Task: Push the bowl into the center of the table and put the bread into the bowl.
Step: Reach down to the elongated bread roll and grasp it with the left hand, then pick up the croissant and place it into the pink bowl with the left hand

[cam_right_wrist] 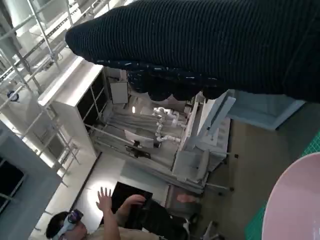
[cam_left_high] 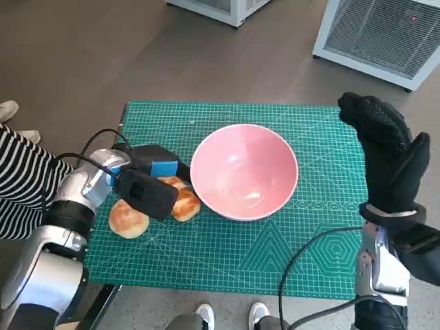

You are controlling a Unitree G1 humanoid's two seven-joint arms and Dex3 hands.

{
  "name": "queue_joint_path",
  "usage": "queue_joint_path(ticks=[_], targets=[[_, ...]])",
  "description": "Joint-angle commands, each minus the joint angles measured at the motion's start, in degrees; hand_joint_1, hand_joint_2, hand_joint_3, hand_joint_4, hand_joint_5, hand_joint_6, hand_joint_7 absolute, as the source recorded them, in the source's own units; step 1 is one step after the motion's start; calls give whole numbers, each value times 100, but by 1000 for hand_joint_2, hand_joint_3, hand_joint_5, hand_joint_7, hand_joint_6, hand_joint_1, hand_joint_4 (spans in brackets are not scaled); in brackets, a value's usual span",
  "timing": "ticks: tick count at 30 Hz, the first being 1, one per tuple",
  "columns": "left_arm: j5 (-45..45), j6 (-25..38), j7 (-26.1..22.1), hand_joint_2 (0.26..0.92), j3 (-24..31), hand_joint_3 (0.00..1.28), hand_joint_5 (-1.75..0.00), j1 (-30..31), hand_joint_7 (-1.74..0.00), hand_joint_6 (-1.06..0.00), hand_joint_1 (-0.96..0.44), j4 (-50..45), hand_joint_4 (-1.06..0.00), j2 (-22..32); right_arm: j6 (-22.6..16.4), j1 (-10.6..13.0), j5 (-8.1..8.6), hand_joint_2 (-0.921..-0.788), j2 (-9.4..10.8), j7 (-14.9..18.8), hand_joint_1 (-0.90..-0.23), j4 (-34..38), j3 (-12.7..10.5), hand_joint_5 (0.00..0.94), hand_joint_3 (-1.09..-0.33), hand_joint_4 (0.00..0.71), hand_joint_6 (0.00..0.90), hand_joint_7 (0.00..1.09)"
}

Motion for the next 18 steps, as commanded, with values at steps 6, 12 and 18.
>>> queue_joint_path(ticks=[6, 12, 18], targets=[[429, -40, 222, 875, -422, 52, -605, -101, -639, -694, -22, 373, -748, -28, 64, 146, -44, -921, 4, -37, -707, 47, 0, 1, -716, 138, 62, 493], [377, -311, 286, 911, -423, 40, -1054, -268, -1085, -662, -2, 377, -744, 138, 68, 130, -7, -921, 15, -17, -706, 58, 5, 1, -715, 139, 62, 495], [14, -580, 237, 912, -123, 29, -1063, -328, -1134, -680, 1, 274, -756, 304, 53, 115, -21, -921, 35, -29, -706, 86, 18, 1, -715, 139, 62, 496]])
